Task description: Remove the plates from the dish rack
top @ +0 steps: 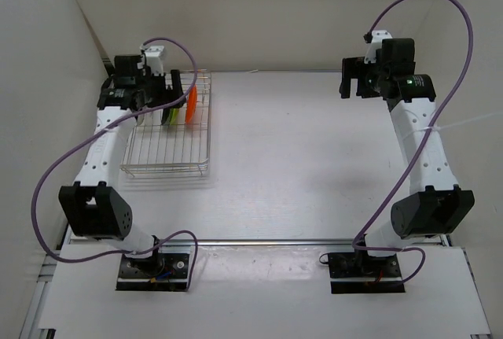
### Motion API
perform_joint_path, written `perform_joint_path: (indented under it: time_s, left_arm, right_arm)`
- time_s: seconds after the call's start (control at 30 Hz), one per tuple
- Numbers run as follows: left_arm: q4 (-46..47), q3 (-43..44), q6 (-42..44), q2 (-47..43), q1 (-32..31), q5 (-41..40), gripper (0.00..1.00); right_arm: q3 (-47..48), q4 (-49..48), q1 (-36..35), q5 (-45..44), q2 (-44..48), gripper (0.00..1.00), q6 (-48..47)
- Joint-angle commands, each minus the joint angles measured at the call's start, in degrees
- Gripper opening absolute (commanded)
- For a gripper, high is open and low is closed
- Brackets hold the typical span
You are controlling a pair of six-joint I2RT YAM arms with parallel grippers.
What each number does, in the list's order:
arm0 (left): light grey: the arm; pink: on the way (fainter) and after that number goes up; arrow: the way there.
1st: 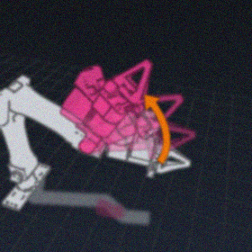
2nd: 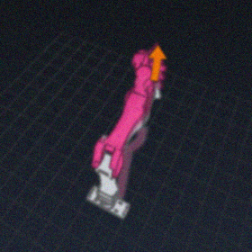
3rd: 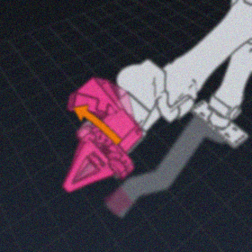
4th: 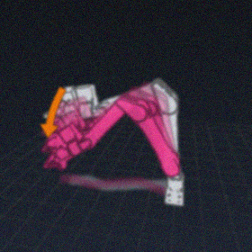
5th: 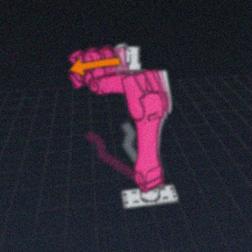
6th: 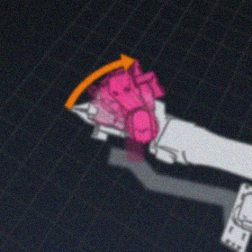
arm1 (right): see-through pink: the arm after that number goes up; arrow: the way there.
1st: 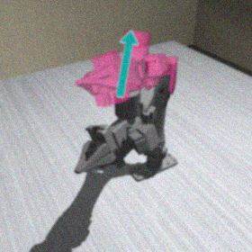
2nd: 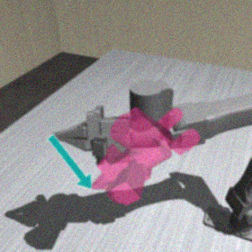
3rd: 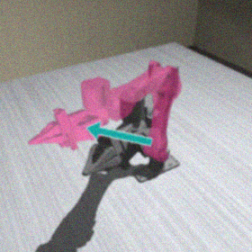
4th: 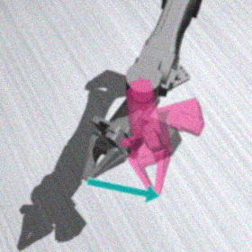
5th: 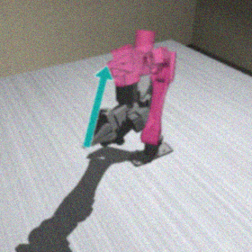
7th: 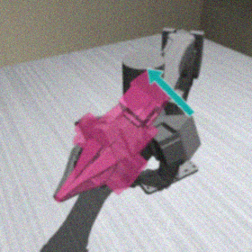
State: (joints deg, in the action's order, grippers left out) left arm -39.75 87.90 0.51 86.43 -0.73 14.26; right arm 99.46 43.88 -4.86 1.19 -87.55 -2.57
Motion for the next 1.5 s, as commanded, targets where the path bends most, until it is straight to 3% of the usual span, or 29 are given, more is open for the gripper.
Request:
perform_joint_path:
  time_s: [0.0,0.13,0.4,0.73,0.87,1.0,1.17,1.4,1.47]
  left_arm:
    - [2.8,3.9,-1.4,4.0,-3.7,-0.1,1.00]
    - [6.2,6.6,-2.6,9.4,-6.1,-5.8,0.94]
    - [8.5,10.3,-4.0,19.1,-7.4,-8.0,0.93]
    - [9.1,13.3,-4.0,23.6,-8.4,-9.7,0.92]
    - [10.4,12.6,-4.6,24.1,-8.9,-10.5,0.82]
    - [10.4,12.0,-4.6,24.7,-8.9,-11.0,0.80]
    - [10.4,12.6,-5.1,25.8,-9.5,-11.5,0.58]
    - [9.8,14.4,-5.1,28.3,-10.0,-12.1,0.43]
    - [9.2,14.9,-5.6,28.9,-10.0,-12.1,0.31]
  right_arm:
    - [-1.6,-0.1,-0.1,-2.2,0.5,1.00,-0.7]
    - [-2.2,-0.1,-0.1,-4.3,0.5,1.00,-1.3]
    - [-3.3,-0.1,-0.1,-5.3,0.0,1.00,-1.8]
    - [-3.3,-0.1,-0.1,-5.3,-1.0,1.00,-1.8]
    - [-3.3,-0.1,-0.1,-5.3,-1.0,1.00,-1.8]
    - [-3.8,-0.1,-0.1,-5.3,-1.0,1.00,-1.8]
    - [-3.8,-0.1,-0.1,-5.3,-1.0,1.00,-1.8]
    - [-4.4,-0.6,-0.1,-6.4,-0.5,1.00,-1.8]
    - [-4.4,-0.6,-0.1,-6.4,-0.5,1.00,-1.8]
